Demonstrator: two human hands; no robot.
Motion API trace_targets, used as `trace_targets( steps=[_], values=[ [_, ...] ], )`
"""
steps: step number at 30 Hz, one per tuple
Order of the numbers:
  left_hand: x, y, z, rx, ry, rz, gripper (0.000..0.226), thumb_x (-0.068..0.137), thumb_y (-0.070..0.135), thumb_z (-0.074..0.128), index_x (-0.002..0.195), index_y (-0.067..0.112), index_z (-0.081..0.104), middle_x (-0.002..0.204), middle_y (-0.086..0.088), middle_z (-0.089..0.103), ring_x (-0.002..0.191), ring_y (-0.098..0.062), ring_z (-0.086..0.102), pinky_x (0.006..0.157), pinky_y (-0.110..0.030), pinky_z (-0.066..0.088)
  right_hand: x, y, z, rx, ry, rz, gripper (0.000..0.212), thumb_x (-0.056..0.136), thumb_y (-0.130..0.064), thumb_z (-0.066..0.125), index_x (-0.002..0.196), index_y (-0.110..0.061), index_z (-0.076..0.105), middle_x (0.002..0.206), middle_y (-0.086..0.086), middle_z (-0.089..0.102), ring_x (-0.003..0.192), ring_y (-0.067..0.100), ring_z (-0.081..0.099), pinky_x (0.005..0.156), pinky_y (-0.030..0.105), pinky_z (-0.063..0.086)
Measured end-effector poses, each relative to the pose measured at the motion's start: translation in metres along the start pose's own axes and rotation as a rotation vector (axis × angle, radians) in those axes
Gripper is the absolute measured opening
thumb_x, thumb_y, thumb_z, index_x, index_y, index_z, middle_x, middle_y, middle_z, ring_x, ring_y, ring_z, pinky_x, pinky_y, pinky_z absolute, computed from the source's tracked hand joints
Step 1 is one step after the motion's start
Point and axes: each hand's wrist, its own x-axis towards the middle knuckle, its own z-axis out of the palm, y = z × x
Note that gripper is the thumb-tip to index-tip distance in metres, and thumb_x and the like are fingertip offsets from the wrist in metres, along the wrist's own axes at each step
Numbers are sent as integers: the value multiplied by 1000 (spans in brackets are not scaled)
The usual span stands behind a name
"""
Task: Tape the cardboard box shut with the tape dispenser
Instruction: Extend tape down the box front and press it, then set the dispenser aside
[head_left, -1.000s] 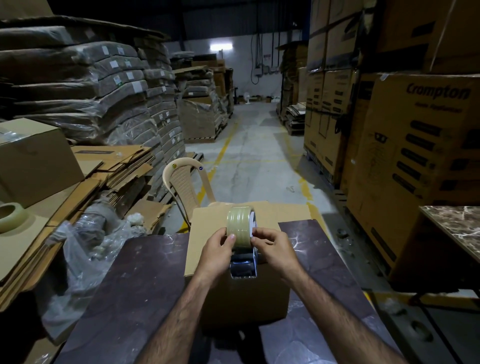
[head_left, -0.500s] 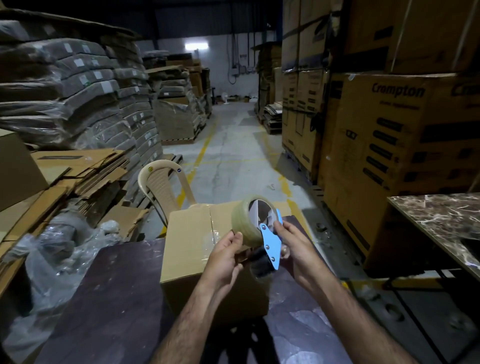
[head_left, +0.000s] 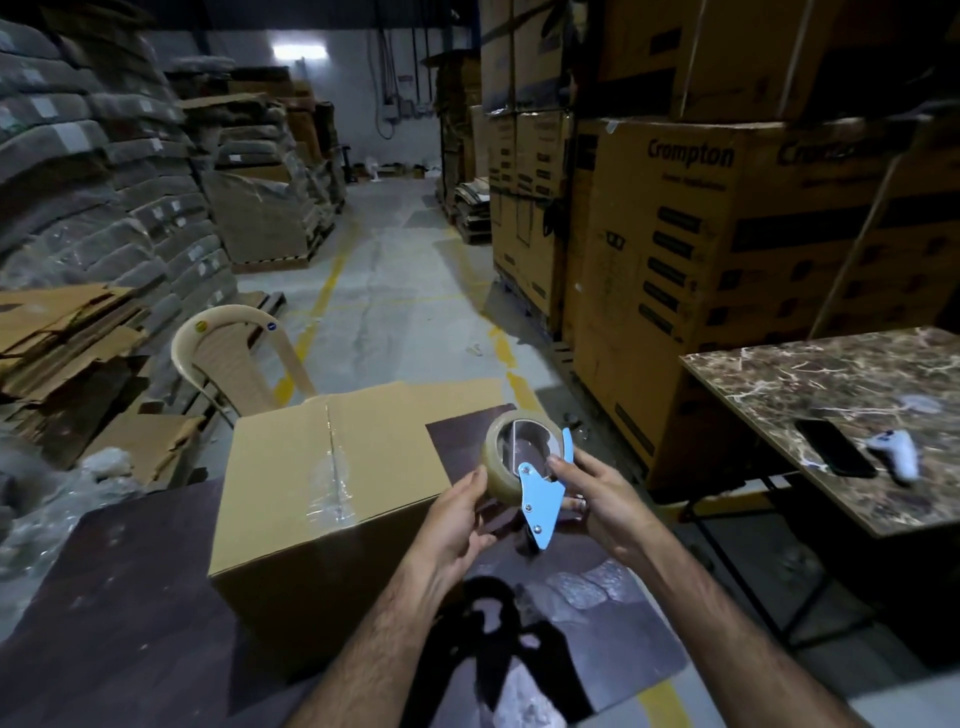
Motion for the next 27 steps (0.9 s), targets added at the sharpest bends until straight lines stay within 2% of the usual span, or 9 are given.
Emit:
trace_targets(
  steps=[2,5,7,9,11,15,18,22,27],
  values=[
    [7,-5,5,38,29,-19,30,98,39,49,98,18,70,85,1,76,84,-16,67,79,-33,48,3,7,-12,-25,31,19,36,91,-12,60,127,-7,56,82,2,67,49,8,60,40,19,44],
    [20,-17,10,67,114,-48,23,93,35,60,90,14,70,76,-1,74,69,-11,67,68,-27,49,6,16,-24,-50,73,58,42,90,-9,61,131,-5,53,84,3,66,47,6,60,40,17,43],
    [32,-26,10,80,165,-78,19,91,29,64,95,12,70,78,-4,73,71,-14,67,67,-27,49,10,23,-30,-51,93,86,45,89,-8,63,133,-4,51,84,3,65,45,4,58,40,16,44],
    [45,-36,8,78,201,-123,22,92,26,63,101,8,69,82,-9,73,72,-17,68,66,-29,50,15,29,-35,-79,126,96,50,87,-10,67,134,-7,51,92,4,69,57,8,66,47,19,48],
    [57,-50,5,85,249,-175,27,93,31,61,102,8,70,87,-9,73,80,-19,68,71,-32,50,19,37,-40,-85,143,143,52,85,-16,70,134,-11,52,96,6,73,67,15,69,51,23,51],
    [74,-77,-2,127,333,-237,27,93,37,58,97,12,69,99,-6,73,101,-20,65,77,-30,49,29,58,-51,-34,151,244,46,90,-12,63,134,-7,50,94,6,74,64,15,70,52,24,51],
    [79,-93,-4,60,356,-249,23,96,24,56,100,3,63,89,-15,70,86,-25,67,74,-30,53,31,72,-59,-79,168,295,39,92,-13,61,130,-11,52,98,6,73,73,16,71,64,29,55],
    [89,-116,-11,10,383,-287,34,98,19,53,116,-9,56,93,-23,66,100,-39,66,88,-37,51,29,86,-69,-123,196,330,26,93,-12,58,118,-5,62,81,2,71,69,14,67,57,24,53],
    [97,-133,-18,15,422,-296,37,98,17,53,127,-6,51,120,-26,63,108,-35,64,91,-38,52,26,96,-74,-195,184,384,21,95,-21,54,104,-12,70,69,-4,69,63,14,63,59,24,49]
  ],
)
